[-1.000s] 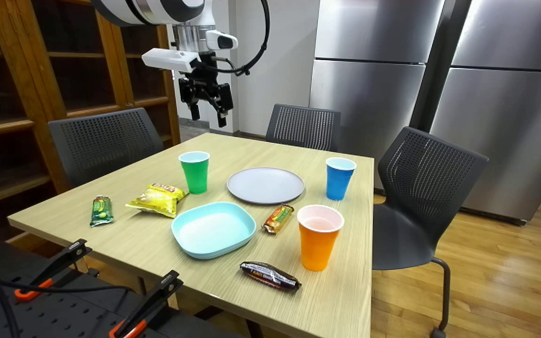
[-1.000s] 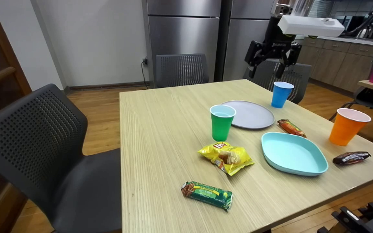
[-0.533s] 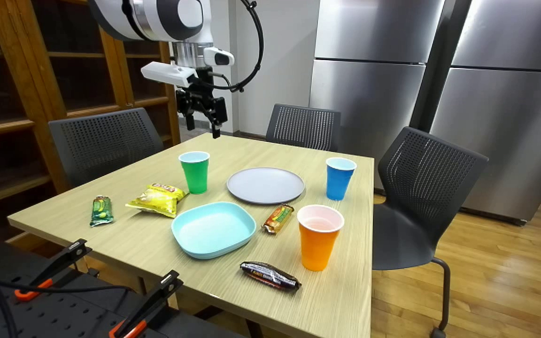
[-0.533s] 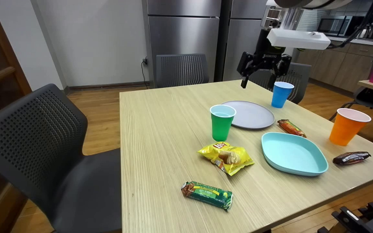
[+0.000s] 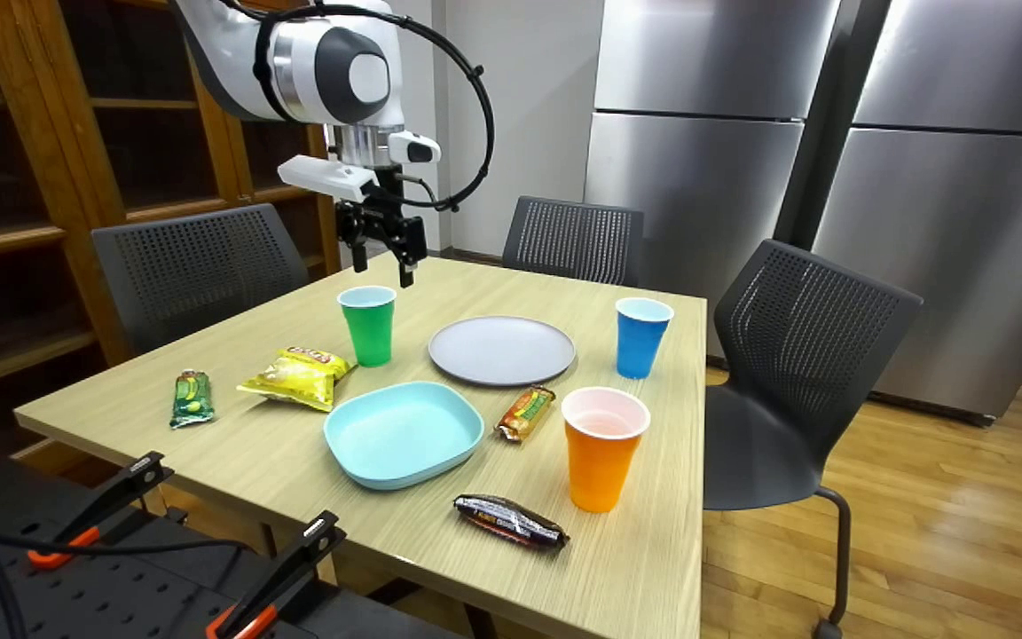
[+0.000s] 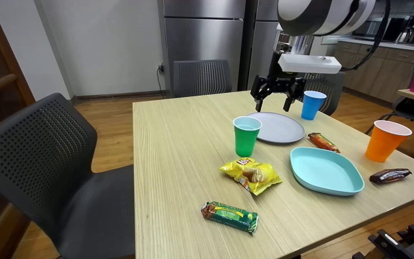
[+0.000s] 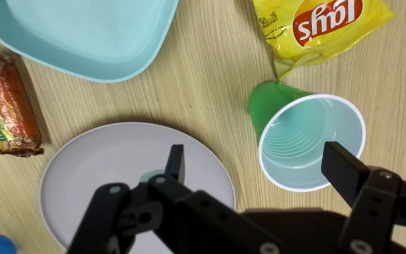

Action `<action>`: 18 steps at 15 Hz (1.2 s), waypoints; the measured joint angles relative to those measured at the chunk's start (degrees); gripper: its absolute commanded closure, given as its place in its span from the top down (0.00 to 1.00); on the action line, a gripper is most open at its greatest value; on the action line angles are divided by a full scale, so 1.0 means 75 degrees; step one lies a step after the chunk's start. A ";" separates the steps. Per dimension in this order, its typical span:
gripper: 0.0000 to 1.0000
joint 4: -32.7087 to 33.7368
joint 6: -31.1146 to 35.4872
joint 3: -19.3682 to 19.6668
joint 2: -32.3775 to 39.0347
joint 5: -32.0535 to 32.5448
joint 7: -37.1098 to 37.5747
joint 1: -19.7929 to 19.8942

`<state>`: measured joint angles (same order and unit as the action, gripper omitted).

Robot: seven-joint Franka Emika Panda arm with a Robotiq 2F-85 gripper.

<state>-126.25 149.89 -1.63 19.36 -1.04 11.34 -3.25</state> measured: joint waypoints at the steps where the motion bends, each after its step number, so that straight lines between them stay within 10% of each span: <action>1: 1.00 0.0099 0.0003 -0.0002 0.0119 0.0000 -0.0003 -0.0007; 15: 1.00 0.1245 0.0002 0.0011 0.1556 0.0000 -0.0003 -0.0202; 16: 0.75 0.1290 0.0002 0.0014 0.1608 0.0001 -0.0003 -0.0217; 18: 0.65 0.1365 0.0002 0.0045 0.1692 0.0012 -0.0002 -0.0269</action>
<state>-116.02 149.91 -1.29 32.05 -0.95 11.33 -5.27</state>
